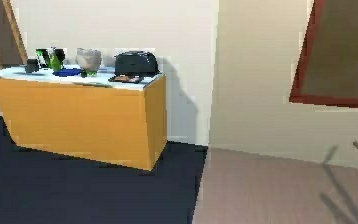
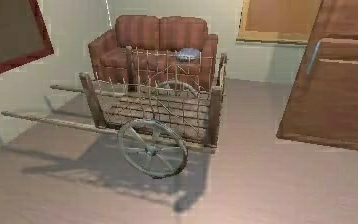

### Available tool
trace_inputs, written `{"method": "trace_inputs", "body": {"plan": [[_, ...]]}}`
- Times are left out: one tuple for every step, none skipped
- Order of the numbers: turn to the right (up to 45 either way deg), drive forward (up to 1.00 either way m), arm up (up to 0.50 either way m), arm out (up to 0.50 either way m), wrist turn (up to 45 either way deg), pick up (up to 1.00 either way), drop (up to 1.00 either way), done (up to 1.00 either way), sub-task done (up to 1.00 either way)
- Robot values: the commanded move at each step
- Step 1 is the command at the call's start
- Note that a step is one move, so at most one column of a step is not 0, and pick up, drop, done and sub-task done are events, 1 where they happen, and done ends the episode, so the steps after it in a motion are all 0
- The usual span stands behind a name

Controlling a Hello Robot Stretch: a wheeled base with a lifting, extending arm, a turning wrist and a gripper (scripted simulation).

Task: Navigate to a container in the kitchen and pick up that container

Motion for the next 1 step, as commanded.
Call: {"method": "trace_inputs", "body": {"plan": [[-39.0, 0.0, 0.0, 0.0, 0.0, 0.0, 0.0, 0.0, 0.0]]}}
